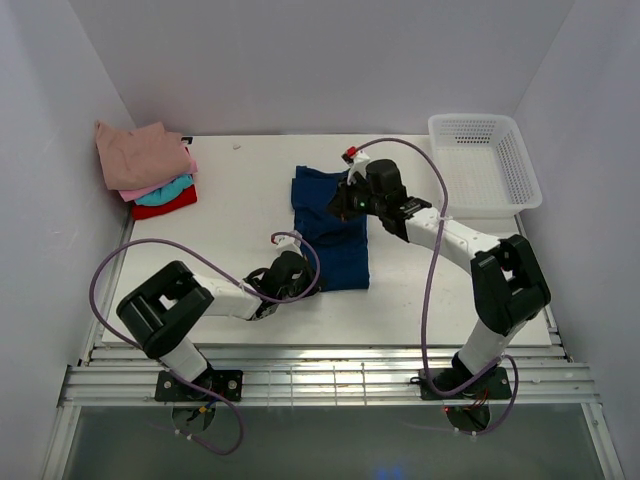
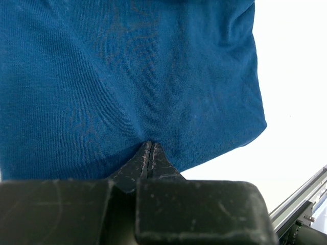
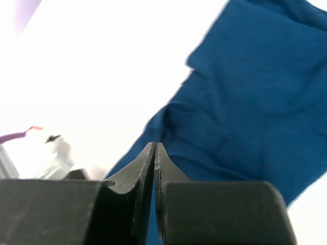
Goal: Fold and stack the t-shirts
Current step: Fold the tshirt
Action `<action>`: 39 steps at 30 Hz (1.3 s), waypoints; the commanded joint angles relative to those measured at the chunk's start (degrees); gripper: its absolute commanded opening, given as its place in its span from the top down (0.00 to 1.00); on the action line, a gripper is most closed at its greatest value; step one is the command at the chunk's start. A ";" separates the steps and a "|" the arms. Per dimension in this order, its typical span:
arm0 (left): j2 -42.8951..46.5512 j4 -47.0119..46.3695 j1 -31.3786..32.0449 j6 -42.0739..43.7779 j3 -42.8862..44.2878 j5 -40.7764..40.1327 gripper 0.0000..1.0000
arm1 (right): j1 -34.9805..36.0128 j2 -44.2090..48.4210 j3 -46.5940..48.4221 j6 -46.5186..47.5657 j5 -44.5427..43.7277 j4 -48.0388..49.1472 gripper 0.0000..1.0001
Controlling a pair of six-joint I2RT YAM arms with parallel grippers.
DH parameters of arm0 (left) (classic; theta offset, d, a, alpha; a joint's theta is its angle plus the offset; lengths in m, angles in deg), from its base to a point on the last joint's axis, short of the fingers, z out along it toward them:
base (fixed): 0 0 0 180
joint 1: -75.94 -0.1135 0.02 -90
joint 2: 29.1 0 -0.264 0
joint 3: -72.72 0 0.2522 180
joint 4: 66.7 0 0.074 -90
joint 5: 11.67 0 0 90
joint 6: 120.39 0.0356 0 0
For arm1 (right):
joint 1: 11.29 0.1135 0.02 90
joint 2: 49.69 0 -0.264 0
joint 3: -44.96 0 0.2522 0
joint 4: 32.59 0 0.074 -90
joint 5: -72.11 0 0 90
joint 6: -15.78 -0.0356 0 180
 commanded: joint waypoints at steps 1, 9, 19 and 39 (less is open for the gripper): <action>1.10 8.19 0.61 1.57 -1.54 -0.58 1.00 | 2.96 2.23 -6.41 0.74 0.59 1.91 0.92; 2.60 8.72 0.88 1.75 -1.63 -1.19 1.00 | 5.52 2.23 -14.86 -2.51 0.94 6.65 0.92; 4.71 9.51 1.23 1.40 -2.77 -2.07 1.00 | 5.87 -3.47 -13.11 -3.13 1.29 7.36 0.92; 9.19 11.00 4.22 -2.20 -8.66 -2.77 1.00 | 5.87 -12.88 -1.69 -1.55 -1.96 4.38 0.92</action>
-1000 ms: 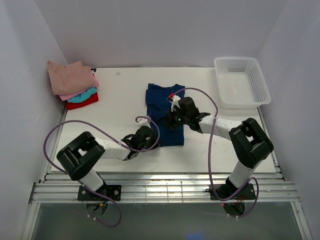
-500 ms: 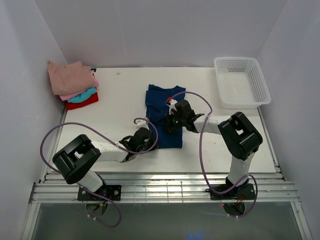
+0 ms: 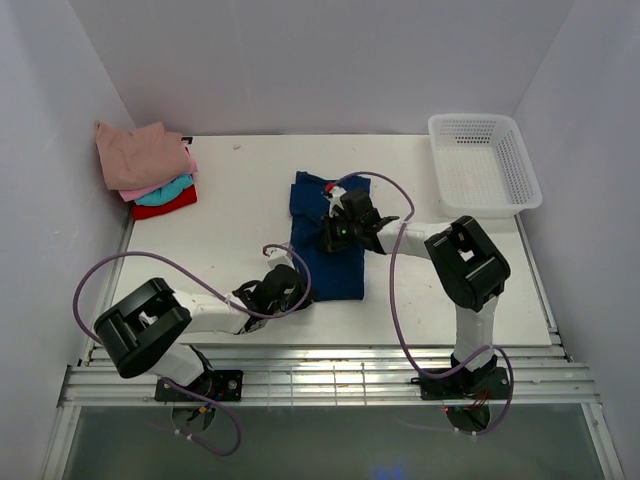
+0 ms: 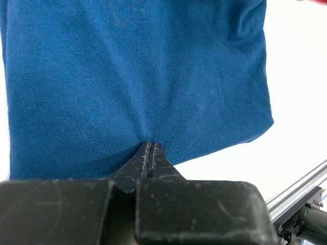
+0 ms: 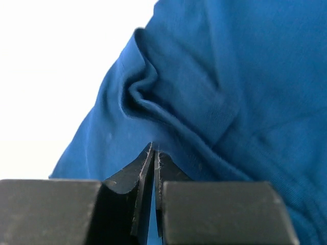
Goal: Fold and stack the t-shirts
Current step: Fold the tshirt
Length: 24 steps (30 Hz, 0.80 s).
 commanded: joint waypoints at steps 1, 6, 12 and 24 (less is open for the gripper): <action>0.64 6.15 1.18 -0.61 -2.76 0.18 1.00 | 0.27 -1.43 4.87 1.78 -2.48 -0.76 0.92; 1.44 6.77 1.71 -0.79 -3.11 -0.26 1.00 | 0.01 -4.50 10.76 3.80 -5.30 -3.93 0.92; 1.87 6.94 2.50 -0.53 -2.32 -0.44 1.00 | -0.96 -4.00 15.33 6.43 -8.03 -6.13 0.92; 7.57 15.90 4.43 12.38 17.35 -11.31 0.90 | -0.52 27.02 -2.93 6.62 -16.47 -9.72 0.64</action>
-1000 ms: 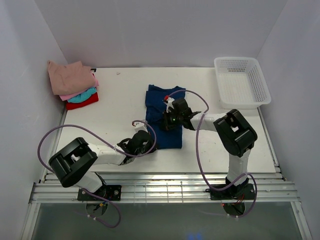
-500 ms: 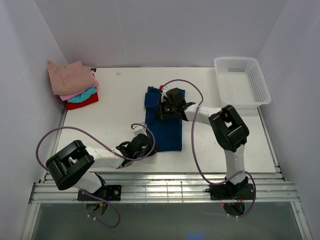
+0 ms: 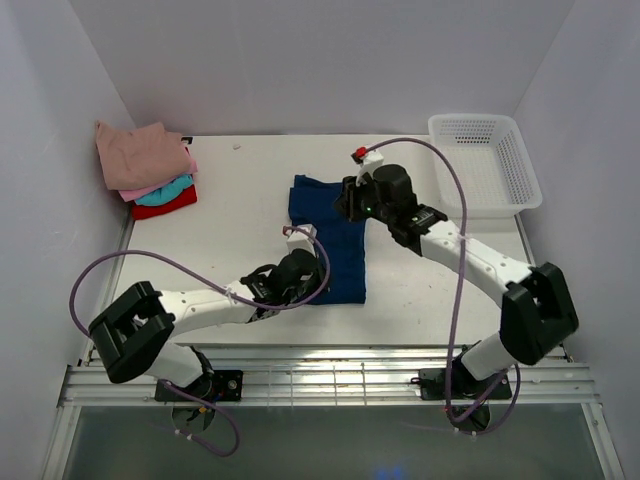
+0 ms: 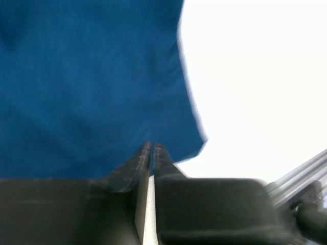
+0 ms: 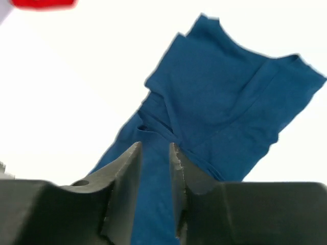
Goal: Fold and stack the t-shirts
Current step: Fold the tshirt
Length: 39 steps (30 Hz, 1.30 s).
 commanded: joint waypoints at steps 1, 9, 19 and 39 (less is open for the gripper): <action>5.88 6.48 0.30 5.62 6.22 -8.49 0.76 | 0.51 5.33 -4.69 0.19 -2.24 -4.54 0.56; 9.93 20.38 0.12 4.57 5.97 -18.18 0.02 | 5.86 6.40 -15.76 -6.05 -4.86 -9.83 0.37; 15.38 16.53 0.04 3.16 -4.23 -9.92 0.02 | 13.43 4.64 -18.94 -12.29 -13.48 -11.95 0.37; 14.50 3.43 0.04 3.60 -15.84 -2.44 0.02 | 16.16 11.06 -28.34 -19.15 -18.50 -11.96 0.37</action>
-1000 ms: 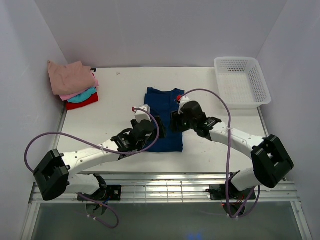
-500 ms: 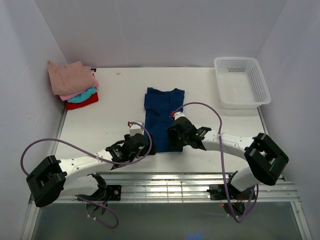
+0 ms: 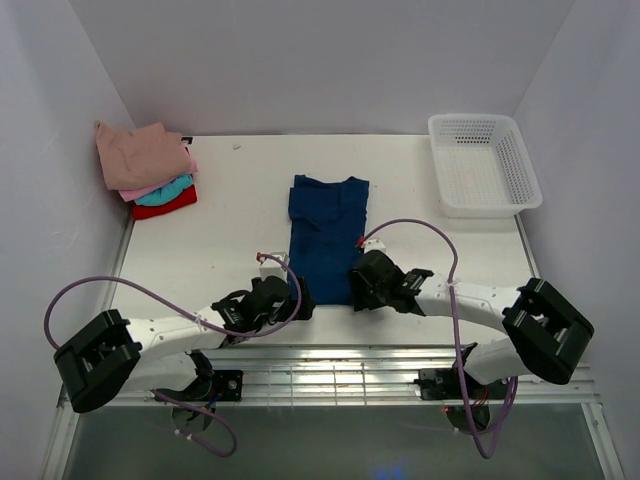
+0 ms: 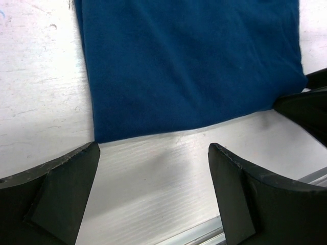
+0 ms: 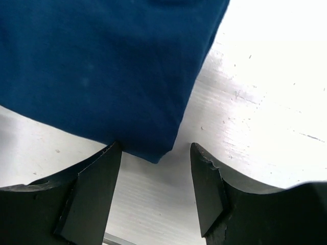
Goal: Fold and stack the t-shirts
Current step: Fold the tshirt
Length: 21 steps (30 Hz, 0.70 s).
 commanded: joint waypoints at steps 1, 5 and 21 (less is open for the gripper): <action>-0.56 -3.96 -0.07 0.11 -1.48 0.60 0.02 | 0.33 0.94 -1.87 -1.80 -0.73 1.80 0.38; -1.70 -5.02 -0.07 0.11 -2.53 0.07 0.02 | 0.33 -0.55 -3.02 -2.24 1.20 4.43 0.38; -1.62 3.84 -0.07 -2.44 -1.22 -7.83 0.03 | 0.60 -1.79 -2.49 -2.32 3.23 7.69 0.39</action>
